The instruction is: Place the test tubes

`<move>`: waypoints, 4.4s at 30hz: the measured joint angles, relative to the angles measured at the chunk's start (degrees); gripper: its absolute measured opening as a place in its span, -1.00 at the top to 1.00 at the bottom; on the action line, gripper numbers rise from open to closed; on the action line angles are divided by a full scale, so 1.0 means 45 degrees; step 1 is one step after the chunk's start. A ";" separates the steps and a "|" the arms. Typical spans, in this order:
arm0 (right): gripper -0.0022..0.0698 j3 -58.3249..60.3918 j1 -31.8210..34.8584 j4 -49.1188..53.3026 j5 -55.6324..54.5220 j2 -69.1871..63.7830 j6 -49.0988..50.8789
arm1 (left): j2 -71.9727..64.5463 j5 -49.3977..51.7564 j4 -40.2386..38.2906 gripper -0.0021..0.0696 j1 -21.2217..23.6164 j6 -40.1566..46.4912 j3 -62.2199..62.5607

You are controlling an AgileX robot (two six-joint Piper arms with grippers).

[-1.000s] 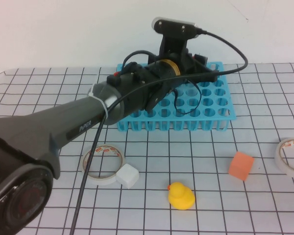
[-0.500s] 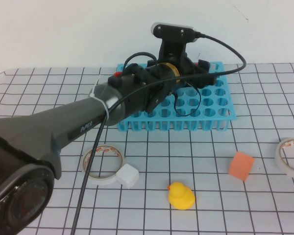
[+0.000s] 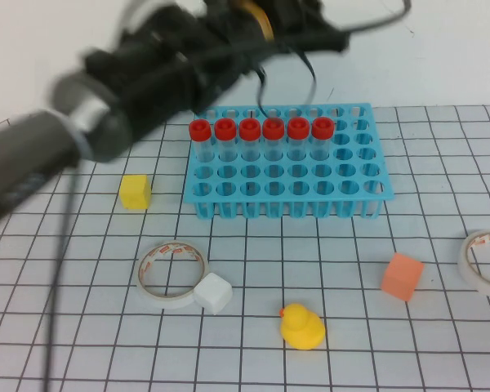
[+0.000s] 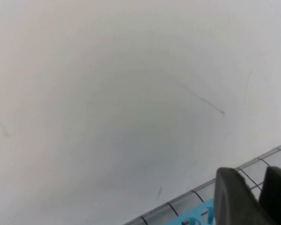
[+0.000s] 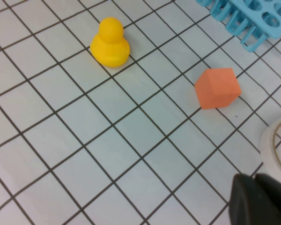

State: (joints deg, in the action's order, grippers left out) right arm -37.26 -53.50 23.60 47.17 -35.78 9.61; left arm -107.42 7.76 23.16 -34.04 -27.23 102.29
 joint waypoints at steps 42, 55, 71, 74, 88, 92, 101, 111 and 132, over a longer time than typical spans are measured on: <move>0.94 0.0000 0.0000 0.0000 0.0000 0.0000 0.0000 | 2.0682 0.2771 0.6562 0.94 0.0000 -0.0666 -1.7452; 0.94 0.0000 0.0000 0.0000 0.0000 0.0000 0.0000 | 2.1865 0.5605 0.6883 0.94 0.0000 -0.0658 -1.7953; 0.94 0.0000 0.0000 0.0029 0.0000 0.0000 0.0000 | 2.2709 0.4915 -0.0886 0.94 0.3873 0.3415 -1.9772; 0.94 0.0000 0.0000 0.0029 0.0000 0.0000 0.0000 | 2.2709 0.3063 -0.1678 0.94 0.4848 0.3920 -2.1128; 0.94 0.0000 0.0000 0.0029 0.0000 0.0000 0.0000 | 2.4015 0.2173 -0.5146 0.94 0.6454 0.5031 -2.2946; 0.94 0.0000 0.0000 0.0029 0.0000 0.0000 0.0000 | 2.4031 0.2173 -0.5571 0.94 0.6474 0.5246 -2.2946; 0.94 0.0000 0.0000 0.0029 0.0000 0.0000 0.0000 | 2.4031 0.2173 -0.6284 0.94 0.6483 0.5609 -2.2946; 0.94 0.0000 0.0000 0.0029 0.0000 0.0000 0.0000 | 2.4031 0.2182 -0.6288 0.94 0.6503 0.6126 -2.2946; 0.94 0.0000 0.0000 0.0029 0.0000 0.0000 0.0000 | 2.4031 0.2202 -0.6207 0.94 0.6503 0.7470 -2.2946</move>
State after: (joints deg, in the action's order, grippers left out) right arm -37.26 -53.50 23.73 47.17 -35.78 9.61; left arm 0.72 17.67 -4.77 -4.77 6.39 -0.97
